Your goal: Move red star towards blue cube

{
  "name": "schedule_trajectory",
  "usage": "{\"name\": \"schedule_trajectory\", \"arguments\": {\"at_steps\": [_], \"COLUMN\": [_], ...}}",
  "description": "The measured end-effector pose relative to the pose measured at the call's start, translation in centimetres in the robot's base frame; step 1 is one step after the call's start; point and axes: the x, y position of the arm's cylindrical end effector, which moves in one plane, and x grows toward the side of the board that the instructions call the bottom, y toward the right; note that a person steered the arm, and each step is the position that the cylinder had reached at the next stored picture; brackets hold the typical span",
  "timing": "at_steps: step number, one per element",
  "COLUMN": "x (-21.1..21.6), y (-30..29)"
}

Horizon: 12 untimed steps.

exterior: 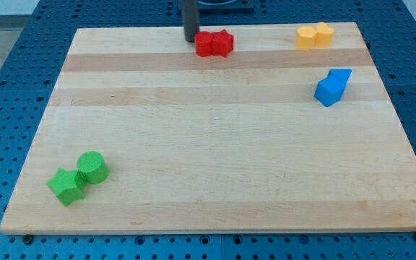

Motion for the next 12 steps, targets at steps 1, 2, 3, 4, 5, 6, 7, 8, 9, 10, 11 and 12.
{"name": "schedule_trajectory", "arguments": {"at_steps": [1, 2, 3, 4, 5, 6, 7, 8, 9, 10, 11, 12], "x": [0.0, 0.1, 1.4, 2.6, 4.7, 7.0, 9.1, 11.1, 13.4, 14.5, 14.4, 13.6], "y": [3.2, 5.5, 5.5, 4.5, 4.3, 4.3, 4.3, 4.3, 4.0, 6.0, 8.7, 9.4]}}
